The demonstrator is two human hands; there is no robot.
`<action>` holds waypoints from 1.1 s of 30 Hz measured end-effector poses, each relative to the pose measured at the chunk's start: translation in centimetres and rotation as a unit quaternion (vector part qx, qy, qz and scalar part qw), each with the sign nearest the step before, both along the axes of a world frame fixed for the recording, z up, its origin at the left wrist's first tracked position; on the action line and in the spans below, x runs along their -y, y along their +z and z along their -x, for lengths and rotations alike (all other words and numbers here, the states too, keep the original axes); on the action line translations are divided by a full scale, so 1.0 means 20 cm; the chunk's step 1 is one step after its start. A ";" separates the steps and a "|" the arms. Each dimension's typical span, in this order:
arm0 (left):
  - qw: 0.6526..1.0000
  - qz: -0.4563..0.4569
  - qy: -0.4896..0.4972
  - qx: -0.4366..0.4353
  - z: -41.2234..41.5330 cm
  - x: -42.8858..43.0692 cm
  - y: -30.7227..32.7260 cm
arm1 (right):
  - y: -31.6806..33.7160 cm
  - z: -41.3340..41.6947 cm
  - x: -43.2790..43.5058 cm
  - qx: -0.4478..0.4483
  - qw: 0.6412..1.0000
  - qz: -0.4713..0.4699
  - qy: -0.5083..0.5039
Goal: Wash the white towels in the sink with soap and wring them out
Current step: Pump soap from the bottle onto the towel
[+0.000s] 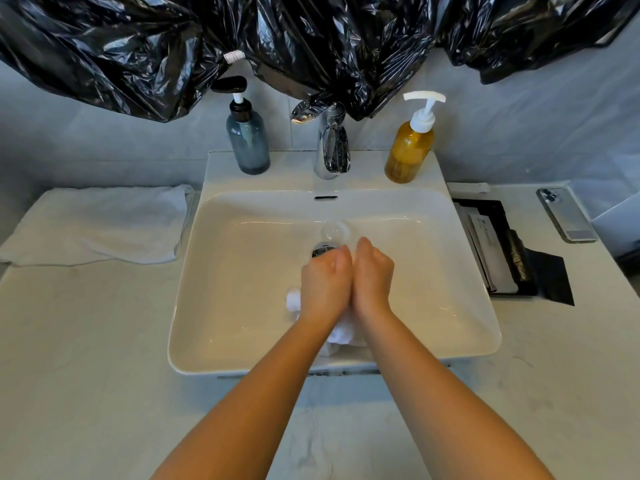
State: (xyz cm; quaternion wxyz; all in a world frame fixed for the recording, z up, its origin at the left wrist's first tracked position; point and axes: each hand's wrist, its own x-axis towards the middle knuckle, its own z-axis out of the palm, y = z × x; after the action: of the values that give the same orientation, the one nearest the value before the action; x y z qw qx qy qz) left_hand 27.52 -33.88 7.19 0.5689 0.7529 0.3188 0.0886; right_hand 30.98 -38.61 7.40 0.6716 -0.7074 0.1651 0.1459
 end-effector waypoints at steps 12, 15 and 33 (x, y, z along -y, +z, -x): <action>0.998 -0.003 0.018 0.059 -0.01 0.02 0.04 | 0.03 -0.04 0.01 0.016 1.000 -0.011 0.015; 0.997 0.004 0.051 0.061 -0.07 -0.09 0.03 | 0.01 0.04 -0.01 0.032 0.997 -0.010 0.065; 0.962 -0.048 -0.250 0.095 0.01 -0.37 0.16 | 0.06 -0.14 0.12 -0.004 0.991 -0.084 0.102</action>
State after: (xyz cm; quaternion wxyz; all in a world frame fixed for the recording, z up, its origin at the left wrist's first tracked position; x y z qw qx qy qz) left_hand 27.29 -26.54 10.44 0.5642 0.8229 0.0607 0.0298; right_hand 33.81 -40.99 8.52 0.7097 -0.6610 0.0820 0.2295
